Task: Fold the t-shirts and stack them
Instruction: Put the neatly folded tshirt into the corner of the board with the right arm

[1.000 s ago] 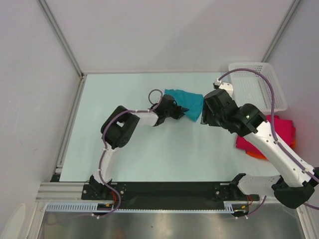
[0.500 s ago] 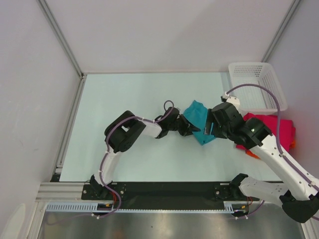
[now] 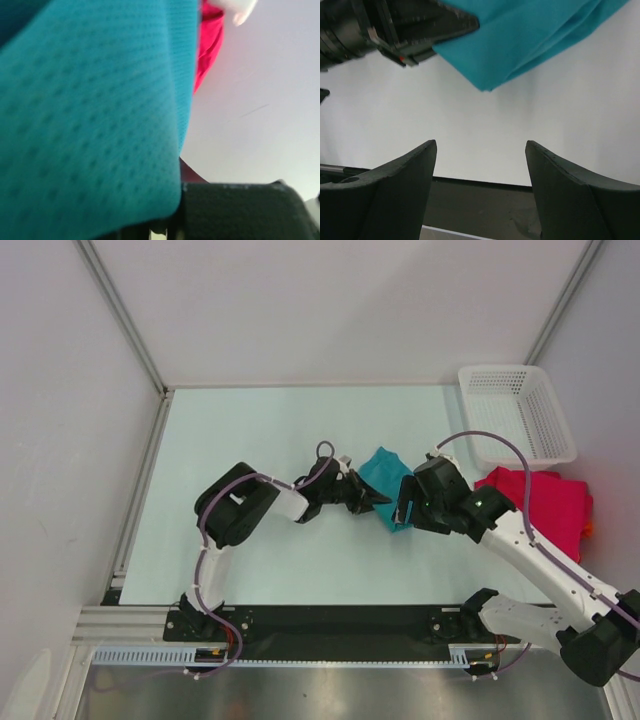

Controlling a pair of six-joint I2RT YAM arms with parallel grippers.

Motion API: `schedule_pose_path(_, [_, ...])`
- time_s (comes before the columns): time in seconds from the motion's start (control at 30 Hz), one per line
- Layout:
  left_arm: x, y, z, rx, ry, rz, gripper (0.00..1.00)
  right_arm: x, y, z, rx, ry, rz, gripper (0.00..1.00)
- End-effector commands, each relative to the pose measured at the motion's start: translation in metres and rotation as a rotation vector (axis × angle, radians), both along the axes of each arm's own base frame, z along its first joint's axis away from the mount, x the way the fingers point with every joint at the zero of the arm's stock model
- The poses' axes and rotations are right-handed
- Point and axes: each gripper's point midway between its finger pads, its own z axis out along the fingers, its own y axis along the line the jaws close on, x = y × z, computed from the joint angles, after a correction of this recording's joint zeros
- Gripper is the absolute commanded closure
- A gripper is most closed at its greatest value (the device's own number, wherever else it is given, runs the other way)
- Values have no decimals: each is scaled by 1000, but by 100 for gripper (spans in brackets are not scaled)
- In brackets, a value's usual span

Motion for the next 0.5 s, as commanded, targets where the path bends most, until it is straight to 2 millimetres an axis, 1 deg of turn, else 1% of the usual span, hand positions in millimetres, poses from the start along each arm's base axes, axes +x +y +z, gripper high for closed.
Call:
schedule_pose_path(0.0, [-23, 14, 19, -95, -15, -17, 100, 11, 15, 2, 61, -11, -1, 23])
schedule_pose_path(0.03, [-24, 16, 16, -102, -3, -9, 100, 13, 18, 1, 71, -14, -1, 23])
schedule_pose_path(0.07, [-24, 15, 25, -146, -4, -15, 100, 13, 20, 0, 79, -11, 1, 23])
schedule_pose_path(0.1, [-23, 13, 24, -159, 3, -19, 100, 12, 23, -1, 90, -1, 8, 23])
schedule_pose_path(0.13, [-19, 9, 34, -195, -17, -25, 100, 14, 25, -1, 99, -5, 8, 23])
schedule_pose_path(0.17, [-18, 7, 37, -205, -11, -27, 100, 13, 25, -4, 98, 1, 9, 23])
schedule_pose_path(0.2, [-16, 4, 45, -220, -28, -35, 100, 14, 25, -6, 94, 0, 7, 22])
schedule_pose_path(0.27, [-15, 3, 48, -213, -39, -46, 100, 13, 21, -13, 73, 9, 1, 22])
schedule_pose_path(0.3, [-15, 2, 55, -217, -54, -53, 100, 16, 18, -16, 59, 3, -10, 22])
schedule_pose_path(0.37, [-18, 3, 53, -201, -57, -62, 100, 17, 14, -23, 41, 13, -10, 21])
schedule_pose_path(0.4, [-23, 7, 50, -193, -46, -69, 100, 20, 14, -23, 41, 5, -12, 21])
schedule_pose_path(0.47, [-29, 15, 46, -196, -34, -60, 100, 28, 8, -30, 21, 16, -28, 21])
